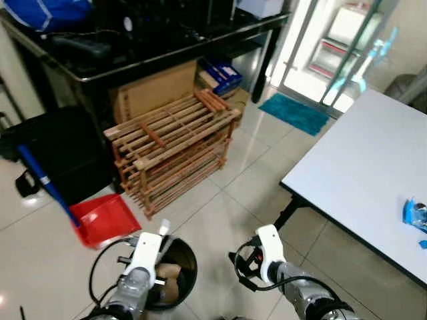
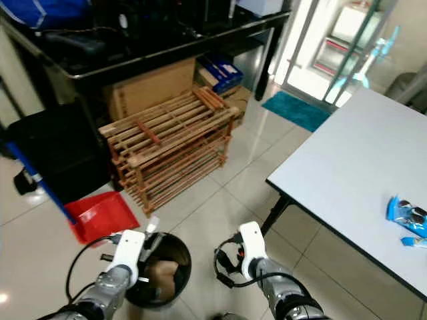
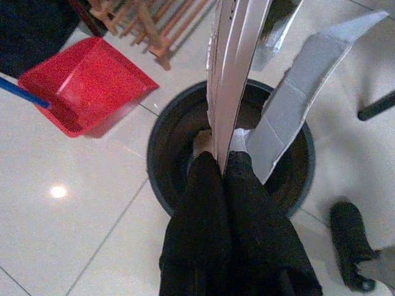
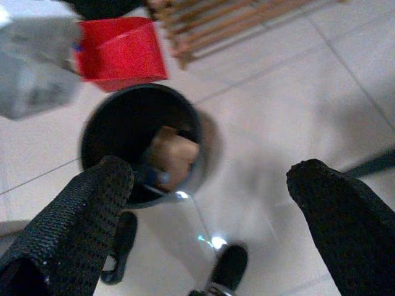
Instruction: Picking trash to rubbish bin
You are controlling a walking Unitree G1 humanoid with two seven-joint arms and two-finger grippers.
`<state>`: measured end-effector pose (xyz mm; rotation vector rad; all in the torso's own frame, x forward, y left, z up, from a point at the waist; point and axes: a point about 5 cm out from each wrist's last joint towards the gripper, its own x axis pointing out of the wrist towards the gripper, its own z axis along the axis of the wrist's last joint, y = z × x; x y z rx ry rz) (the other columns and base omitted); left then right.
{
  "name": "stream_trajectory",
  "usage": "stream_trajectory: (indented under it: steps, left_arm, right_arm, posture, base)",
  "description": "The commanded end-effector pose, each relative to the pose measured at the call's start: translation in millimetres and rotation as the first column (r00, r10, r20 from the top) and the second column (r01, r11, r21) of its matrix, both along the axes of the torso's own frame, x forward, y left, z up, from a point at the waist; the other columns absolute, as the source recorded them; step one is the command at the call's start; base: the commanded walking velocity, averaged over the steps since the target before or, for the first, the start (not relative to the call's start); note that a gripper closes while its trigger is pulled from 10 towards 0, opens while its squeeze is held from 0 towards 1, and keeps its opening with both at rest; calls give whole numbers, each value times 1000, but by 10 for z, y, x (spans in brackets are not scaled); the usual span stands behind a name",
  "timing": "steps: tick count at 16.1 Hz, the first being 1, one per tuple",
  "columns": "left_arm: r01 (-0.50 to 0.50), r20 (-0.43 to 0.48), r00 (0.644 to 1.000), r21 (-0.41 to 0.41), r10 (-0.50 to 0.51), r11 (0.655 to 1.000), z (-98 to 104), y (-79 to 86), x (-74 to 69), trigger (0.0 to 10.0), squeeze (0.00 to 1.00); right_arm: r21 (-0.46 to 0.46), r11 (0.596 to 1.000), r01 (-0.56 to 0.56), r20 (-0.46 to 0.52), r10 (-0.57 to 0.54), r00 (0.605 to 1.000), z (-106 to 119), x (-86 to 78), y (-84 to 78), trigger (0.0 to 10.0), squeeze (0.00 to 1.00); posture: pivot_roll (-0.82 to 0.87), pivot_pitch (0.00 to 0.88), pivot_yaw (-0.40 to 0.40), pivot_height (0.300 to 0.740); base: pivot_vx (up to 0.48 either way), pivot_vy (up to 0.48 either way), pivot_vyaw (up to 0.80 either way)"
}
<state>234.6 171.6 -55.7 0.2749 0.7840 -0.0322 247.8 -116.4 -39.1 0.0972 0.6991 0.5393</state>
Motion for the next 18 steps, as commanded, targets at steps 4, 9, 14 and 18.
stream_trajectory:
  steps: [4, 9, 14, 18]
  left_arm:
    - [70, -27, 997, -23, -70, 997, -14, -145, 4, 10000, 0]
    - [82, -31, 996, -27, -83, 996, -19, -171, -2, 10000, 0]
    - [104, -57, 993, 13, -103, 994, -55, -88, -63, 10000, 1000]
    - [100, -59, 994, 34, -97, 994, -51, -49, -59, 10000, 1000]
  right_arm:
    - [108, 983, -147, 27, 145, 989, 167, 124, 114, 10000, 0]
    - [195, 963, -189, 13, 190, 982, 183, 77, 174, 10000, 0]
    - [240, 953, -187, 17, 189, 982, 191, 36, 194, 10000, 0]
    - [247, 951, -187, 14, 190, 982, 204, 32, 190, 10000, 0]
  posture:
    - [-94, 125, -142, 740]
    - [-97, 163, -152, 740]
    - [-100, 176, -141, 740]
    - [-101, 170, -139, 740]
  base:
    - [0, 0, 0]
    - [0, 0, 0]
    - [0, 0, 0]
    - [0, 0, 0]
